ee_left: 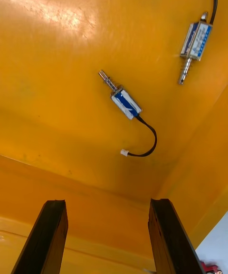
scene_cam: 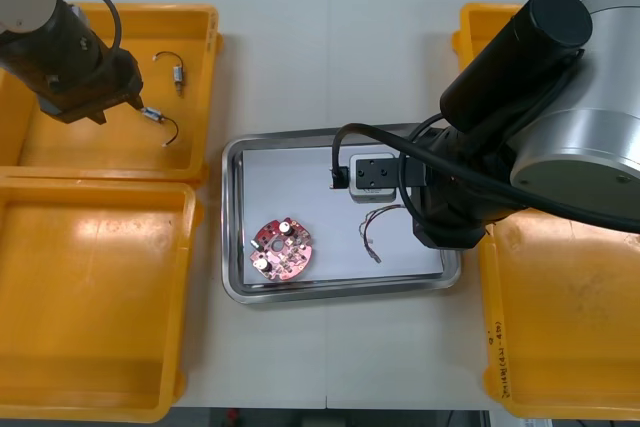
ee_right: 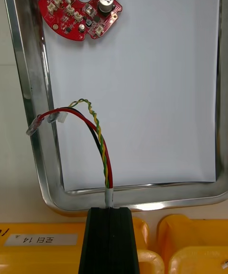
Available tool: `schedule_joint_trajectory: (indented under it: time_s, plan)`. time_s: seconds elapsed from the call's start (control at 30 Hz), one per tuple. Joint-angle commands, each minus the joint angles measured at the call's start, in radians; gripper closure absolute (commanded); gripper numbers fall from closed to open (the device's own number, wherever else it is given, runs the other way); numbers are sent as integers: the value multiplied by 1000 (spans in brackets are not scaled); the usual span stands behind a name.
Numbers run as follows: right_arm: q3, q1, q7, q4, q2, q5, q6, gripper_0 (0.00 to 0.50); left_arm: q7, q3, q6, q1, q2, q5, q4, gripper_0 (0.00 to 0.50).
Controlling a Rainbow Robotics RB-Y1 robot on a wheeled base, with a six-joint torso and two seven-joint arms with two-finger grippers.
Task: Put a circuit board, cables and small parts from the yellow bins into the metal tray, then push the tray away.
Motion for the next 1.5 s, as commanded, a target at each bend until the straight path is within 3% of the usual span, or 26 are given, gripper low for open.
schedule_joint_trajectory:
  time_s: [0.03, 0.27, 0.53, 0.7, 1.13, 1.43, 1.47, 1.5]
  plan:
    - [27, -32, 74, 60, 46, 19, -33, 500, 12, 21, -27, -97, -3, -10, 79, 0]
    - [125, -31, 89, 111, 90, 134, -106, 500, 10, 13, -95, -163, -55, -35, 230, 0]
    - [211, -19, 97, 224, 124, 164, -192, 500, 13, -22, -188, -218, -106, -58, 395, 0]
    - [275, -6, 92, 250, 126, 229, -264, 500, 15, -39, -256, -236, -130, -64, 486, 0]
    - [357, -3, 94, 387, 121, 244, -389, 500, 13, -74, -366, -264, -172, -82, 642, 0]
    - [370, 4, 92, 393, 109, 252, -412, 500, 20, -137, -398, -264, -173, -79, 682, 0]
    - [369, 4, 94, 393, 110, 257, -412, 490, 21, -142, -408, -264, -175, -79, 690, 0]
    - [369, 4, 91, 393, 110, 260, -410, 315, 18, -145, -417, -264, -176, -79, 699, 0]
